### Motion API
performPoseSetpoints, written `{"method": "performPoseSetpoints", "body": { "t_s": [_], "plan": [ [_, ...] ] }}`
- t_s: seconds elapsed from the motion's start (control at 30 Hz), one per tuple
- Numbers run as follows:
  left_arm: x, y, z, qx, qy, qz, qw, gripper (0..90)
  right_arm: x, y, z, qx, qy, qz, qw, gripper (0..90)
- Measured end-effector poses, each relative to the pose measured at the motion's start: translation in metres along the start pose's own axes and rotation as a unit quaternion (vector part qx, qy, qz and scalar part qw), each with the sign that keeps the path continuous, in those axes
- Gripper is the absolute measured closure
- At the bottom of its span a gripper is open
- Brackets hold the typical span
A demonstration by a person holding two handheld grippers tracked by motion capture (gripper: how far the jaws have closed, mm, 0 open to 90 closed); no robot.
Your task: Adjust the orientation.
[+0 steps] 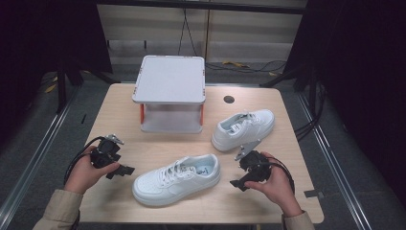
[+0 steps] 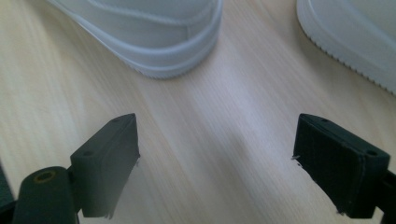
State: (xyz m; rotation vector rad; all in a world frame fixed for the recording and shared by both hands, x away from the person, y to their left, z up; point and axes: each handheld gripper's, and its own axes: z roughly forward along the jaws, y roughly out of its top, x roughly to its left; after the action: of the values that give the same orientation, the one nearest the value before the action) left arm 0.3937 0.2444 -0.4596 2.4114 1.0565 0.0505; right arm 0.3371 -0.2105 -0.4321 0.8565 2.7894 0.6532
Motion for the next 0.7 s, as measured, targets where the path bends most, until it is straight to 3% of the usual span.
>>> {"method": "performPoseSetpoints", "body": {
  "t_s": [0.2,0.27,0.7],
  "plan": [
    [-0.003,0.002,0.000,0.003,0.001,0.006,1.0000,16.9,-0.001,0.024,-0.016,-0.003,-0.005,-0.014,0.9999,14.3],
    [-0.004,0.003,-0.001,0.000,0.001,0.006,1.0000,16.9,0.000,0.039,-0.022,0.008,-0.002,-0.040,0.9992,16.2],
    [-0.004,0.004,-0.001,0.002,0.003,0.011,0.9999,17.0,0.004,0.089,-0.024,0.034,0.010,-0.089,0.9954,16.1]
  ]
}}
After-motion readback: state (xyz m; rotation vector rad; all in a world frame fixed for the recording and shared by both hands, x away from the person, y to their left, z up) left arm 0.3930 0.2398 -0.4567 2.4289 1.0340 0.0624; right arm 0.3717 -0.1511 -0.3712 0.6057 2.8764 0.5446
